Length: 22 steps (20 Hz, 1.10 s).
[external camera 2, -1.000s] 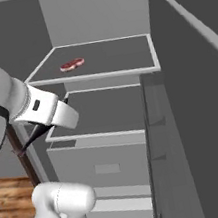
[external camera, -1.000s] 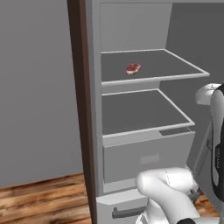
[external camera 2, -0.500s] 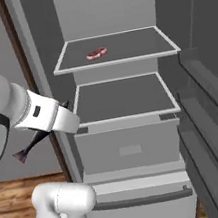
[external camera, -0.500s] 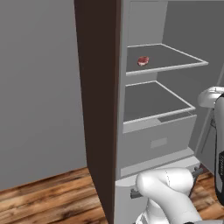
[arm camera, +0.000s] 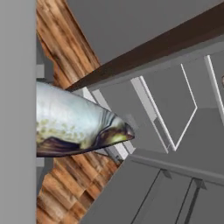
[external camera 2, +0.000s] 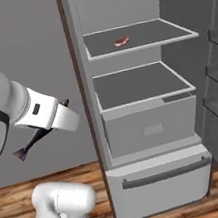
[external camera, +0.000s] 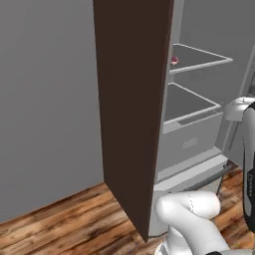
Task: Gather the lemon and cucumber from the fridge and place them on a tray on the dining counter. Then gather the fish and steak from the fridge and place them on the other tray.
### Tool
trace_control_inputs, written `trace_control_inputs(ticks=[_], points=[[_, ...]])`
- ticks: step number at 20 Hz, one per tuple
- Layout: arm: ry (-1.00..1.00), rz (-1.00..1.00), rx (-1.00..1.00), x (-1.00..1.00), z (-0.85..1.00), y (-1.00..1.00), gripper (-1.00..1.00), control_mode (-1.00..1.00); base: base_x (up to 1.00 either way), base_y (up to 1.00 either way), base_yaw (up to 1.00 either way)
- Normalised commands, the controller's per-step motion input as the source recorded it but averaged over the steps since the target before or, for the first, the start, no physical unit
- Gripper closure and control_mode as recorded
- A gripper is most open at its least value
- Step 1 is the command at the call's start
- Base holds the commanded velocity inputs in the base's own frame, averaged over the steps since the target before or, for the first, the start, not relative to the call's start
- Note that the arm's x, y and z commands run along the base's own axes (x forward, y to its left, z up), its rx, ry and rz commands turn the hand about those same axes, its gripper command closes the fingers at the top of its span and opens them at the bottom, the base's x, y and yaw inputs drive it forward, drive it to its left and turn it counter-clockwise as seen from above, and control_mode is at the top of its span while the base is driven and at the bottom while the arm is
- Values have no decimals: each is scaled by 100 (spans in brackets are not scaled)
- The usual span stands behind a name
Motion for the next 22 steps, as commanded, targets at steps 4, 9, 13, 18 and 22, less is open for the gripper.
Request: trace_control_inputs(ticks=[4, 9, 13, 18, 22], points=[[0, 0, 0, 0, 0, 0, 100, 100, -81, 68, -34], [0, 0, 0, 0, 0, 0, 100, 100, -87, 66, -33], [0, 0, 0, 0, 0, 0, 100, 100, -94, 57, -30], [0, 0, 0, 0, 0, 0, 100, 100, -100, 38, -23], [0, 0, 0, 0, 0, 0, 100, 100, -100, 32, -23]])
